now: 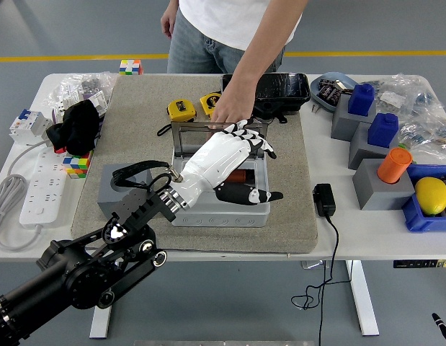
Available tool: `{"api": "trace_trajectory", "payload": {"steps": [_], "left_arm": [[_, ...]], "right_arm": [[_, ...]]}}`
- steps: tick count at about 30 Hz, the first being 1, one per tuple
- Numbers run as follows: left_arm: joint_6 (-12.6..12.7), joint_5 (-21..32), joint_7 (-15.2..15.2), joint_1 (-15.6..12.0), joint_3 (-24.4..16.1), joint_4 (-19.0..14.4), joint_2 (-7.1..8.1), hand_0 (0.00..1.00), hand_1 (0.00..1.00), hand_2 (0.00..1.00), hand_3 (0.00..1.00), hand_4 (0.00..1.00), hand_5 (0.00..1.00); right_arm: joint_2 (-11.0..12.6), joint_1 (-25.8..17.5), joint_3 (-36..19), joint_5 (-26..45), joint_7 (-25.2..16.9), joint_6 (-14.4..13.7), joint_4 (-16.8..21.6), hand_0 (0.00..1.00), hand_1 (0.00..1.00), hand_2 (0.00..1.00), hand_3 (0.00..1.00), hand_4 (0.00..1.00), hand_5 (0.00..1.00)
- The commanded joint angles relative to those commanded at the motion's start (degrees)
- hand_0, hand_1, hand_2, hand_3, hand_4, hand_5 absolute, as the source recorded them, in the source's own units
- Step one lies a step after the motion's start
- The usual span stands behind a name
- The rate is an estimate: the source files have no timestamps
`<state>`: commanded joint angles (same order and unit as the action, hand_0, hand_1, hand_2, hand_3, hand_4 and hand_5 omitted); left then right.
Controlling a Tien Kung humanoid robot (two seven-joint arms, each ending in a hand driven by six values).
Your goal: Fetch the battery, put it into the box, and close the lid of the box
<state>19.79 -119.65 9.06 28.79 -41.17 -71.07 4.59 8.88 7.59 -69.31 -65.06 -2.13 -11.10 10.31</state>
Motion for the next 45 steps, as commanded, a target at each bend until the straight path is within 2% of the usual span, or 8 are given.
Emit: {"api": "trace_trajectory", "payload": {"steps": [2, 12, 18, 25, 26, 28, 34, 45], "left_arm": [[-4.6, -0.2, -2.2, -0.3, -1.0, -2.3, 0.52, 0.398, 0.444, 0.470, 0.406, 0.998, 0.762], [-28.6, 16.8, -11.6, -0.9, -3.3, -14.7, 4.21, 0.392, 0.453, 0.476, 0.420, 0.998, 0.770], [-35.0, 30.6, -10.5, -1.1, -5.1, -19.4, 4.21, 0.432, 0.540, 0.535, 0.485, 0.998, 0.802], [-31.0, 47.3, -2.6, -1.0, -7.7, -19.4, 3.75, 0.632, 0.734, 0.682, 0.641, 0.998, 0.852], [-29.7, 49.9, -1.6, -0.9, -8.5, -19.1, 3.71, 0.970, 0.979, 0.925, 0.875, 0.998, 0.985], [-26.4, 53.0, 0.1, -0.8, -9.9, -18.4, 3.71, 0.970, 0.979, 0.925, 0.875, 0.998, 0.985], [-15.9, 39.5, -3.8, 0.2, -14.0, -16.7, 3.79, 0.998, 0.998, 0.998, 0.998, 0.998, 0.998], [-17.5, 13.2, -19.6, 1.0, -19.0, -16.4, 4.32, 0.998, 0.998, 0.998, 0.998, 0.998, 0.998]], "right_arm": [[0.0, 0.0, 0.1, 0.1, 0.0, 0.0, 0.0, 0.911, 0.900, 0.856, 0.889, 0.998, 0.998], [0.0, -0.1, -0.1, -0.1, 0.1, 0.1, 0.0, 0.910, 0.900, 0.856, 0.890, 0.998, 0.998], [-0.1, 0.0, 0.2, 0.2, 0.0, 0.1, 0.0, 0.910, 0.899, 0.856, 0.890, 0.998, 0.998], [-0.1, -0.2, 0.1, 0.0, 0.1, 0.1, 0.0, 0.908, 0.899, 0.855, 0.889, 0.998, 0.998], [-0.1, -0.2, 0.0, 0.0, 0.1, 0.0, 0.0, 0.907, 0.901, 0.856, 0.889, 0.998, 0.998], [-0.1, -0.1, -0.2, -0.2, 0.1, 0.0, 0.0, 0.907, 0.901, 0.856, 0.889, 0.998, 0.998], [-0.1, -0.1, -0.8, -0.6, 0.2, -0.1, 0.0, 0.907, 0.899, 0.856, 0.889, 0.998, 0.998], [-0.2, 0.1, -1.0, -0.5, 0.2, -0.1, 0.0, 0.905, 0.897, 0.855, 0.889, 0.998, 0.998]]}}
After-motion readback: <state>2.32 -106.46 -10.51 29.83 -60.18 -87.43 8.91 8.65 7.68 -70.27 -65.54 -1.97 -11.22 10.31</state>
